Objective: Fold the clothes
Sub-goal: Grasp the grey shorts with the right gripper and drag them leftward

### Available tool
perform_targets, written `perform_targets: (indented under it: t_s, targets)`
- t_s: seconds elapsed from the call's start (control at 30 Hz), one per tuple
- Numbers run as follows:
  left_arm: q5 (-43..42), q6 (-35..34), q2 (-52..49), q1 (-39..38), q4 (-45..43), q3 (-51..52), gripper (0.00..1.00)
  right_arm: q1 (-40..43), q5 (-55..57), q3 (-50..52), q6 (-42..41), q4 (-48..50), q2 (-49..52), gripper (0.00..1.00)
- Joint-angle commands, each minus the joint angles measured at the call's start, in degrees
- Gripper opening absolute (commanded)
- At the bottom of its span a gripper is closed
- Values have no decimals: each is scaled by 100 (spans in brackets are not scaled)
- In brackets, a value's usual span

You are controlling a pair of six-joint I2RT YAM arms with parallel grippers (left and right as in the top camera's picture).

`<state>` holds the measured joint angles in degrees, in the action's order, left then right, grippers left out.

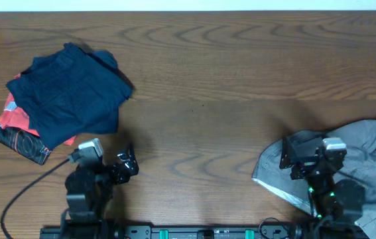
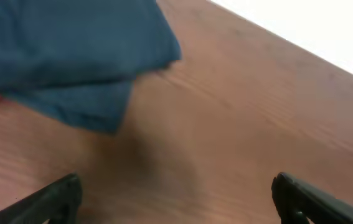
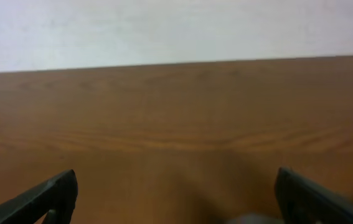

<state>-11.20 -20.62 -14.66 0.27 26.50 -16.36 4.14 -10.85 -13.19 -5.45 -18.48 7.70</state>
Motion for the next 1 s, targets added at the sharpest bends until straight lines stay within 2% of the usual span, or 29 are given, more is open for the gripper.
perform_targets:
  t_s: [0.0, 0.2, 0.33, 0.7, 0.9, 0.97]
  targets:
    - [-476, -129, -772, -9, 457, -868, 98, -42, -57, -785, -229, -444, 678, 99]
    - [-623, -22, -2481, -9, 1753, -2210, 98, -42, -55, -2415, -223, -2175, 2732, 99]
    - [-785, 17, -3217, -9, 2295, -2693, 98, -42, -55, -3261, -142, -3233, 3974, 99]
    - [-1003, 17, -3733, -9, 2402, -2750, 98, -48, 417, -3134, -407, -3307, 6319, 99]
    - [-1001, 17, -3733, -9, 2400, -2747, 98, -48, 1659, -3097, -1602, -2951, 7156, 99]
    - [-1001, 17, -3733, -9, 2400, -2747, 98, -46, 1685, -3095, -1860, -2793, 7322, 99]
